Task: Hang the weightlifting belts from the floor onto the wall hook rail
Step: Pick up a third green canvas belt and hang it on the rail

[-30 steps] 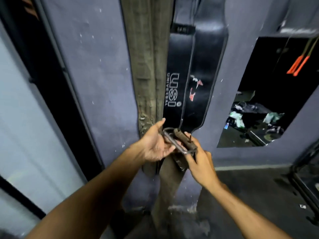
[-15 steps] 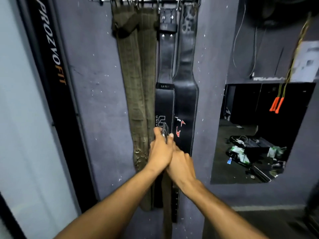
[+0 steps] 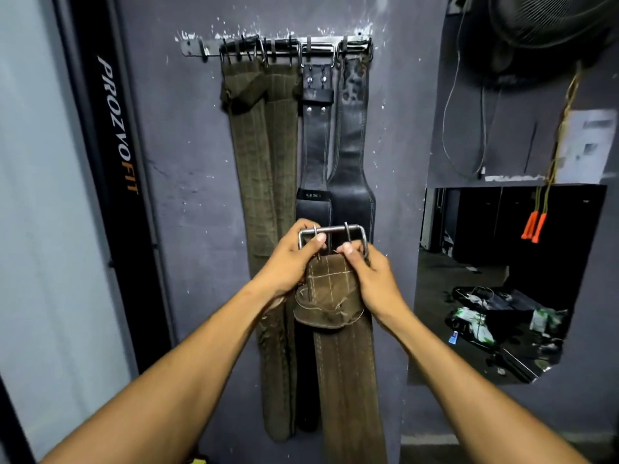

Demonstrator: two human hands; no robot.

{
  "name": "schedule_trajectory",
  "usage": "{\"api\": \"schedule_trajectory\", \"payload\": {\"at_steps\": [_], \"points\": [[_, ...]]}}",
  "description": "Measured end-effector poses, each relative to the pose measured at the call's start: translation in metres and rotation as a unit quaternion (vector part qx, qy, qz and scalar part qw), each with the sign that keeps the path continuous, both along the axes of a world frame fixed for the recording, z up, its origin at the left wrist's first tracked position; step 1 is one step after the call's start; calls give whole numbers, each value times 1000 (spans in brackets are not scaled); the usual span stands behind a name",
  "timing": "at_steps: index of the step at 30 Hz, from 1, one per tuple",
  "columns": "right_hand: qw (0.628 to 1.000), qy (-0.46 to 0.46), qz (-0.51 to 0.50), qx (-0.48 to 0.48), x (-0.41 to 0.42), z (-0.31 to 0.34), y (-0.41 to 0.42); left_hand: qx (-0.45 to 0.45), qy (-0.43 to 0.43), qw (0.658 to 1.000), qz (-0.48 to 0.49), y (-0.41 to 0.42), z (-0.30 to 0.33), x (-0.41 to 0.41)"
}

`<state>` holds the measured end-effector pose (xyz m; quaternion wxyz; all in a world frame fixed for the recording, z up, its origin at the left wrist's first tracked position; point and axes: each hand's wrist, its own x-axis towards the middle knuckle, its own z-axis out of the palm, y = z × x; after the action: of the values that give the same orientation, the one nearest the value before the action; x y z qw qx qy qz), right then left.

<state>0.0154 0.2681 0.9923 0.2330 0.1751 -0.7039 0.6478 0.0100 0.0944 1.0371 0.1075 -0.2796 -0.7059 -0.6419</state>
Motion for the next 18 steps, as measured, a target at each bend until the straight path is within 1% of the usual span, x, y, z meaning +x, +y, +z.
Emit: {"api": "schedule_trajectory", "payload": {"at_steps": [3, 4, 7, 8, 9, 11, 13, 14, 16, 18], "points": [[996, 70, -47, -9, 6, 14, -5, 7, 20, 1000, 21, 1, 11, 5], [995, 79, -61, -15, 8, 19, -7, 26, 6, 999, 19, 1, 8, 7], [988, 86, -127, -18, 11, 31, -14, 116, -92, 988, -34, 5, -11, 11], [985, 83, -149, -9, 12, 34, -17, 126, -101, 986, -36, 8, -16, 12], [984, 76, -162, -3, 13, 35, -19, 120, -87, 989, -8, 10, -19, 12], [988, 57, -143, -22, 13, 36, -22, 94, -39, 992, 69, 12, -17, 9], [992, 53, -112, -28, 13, 37, -23, 84, -13, 992, 94, 11, -11, 8], [992, 60, -113, -17, 13, 38, -23, 85, -14, 993, 85, 9, -7, 7], [989, 75, -127, -8, 13, 39, -25, 109, -50, 992, 44, 5, -3, 3], [988, 79, -131, -37, 11, 44, -25, 168, -92, 980, -54, 2, -5, 4]]}}
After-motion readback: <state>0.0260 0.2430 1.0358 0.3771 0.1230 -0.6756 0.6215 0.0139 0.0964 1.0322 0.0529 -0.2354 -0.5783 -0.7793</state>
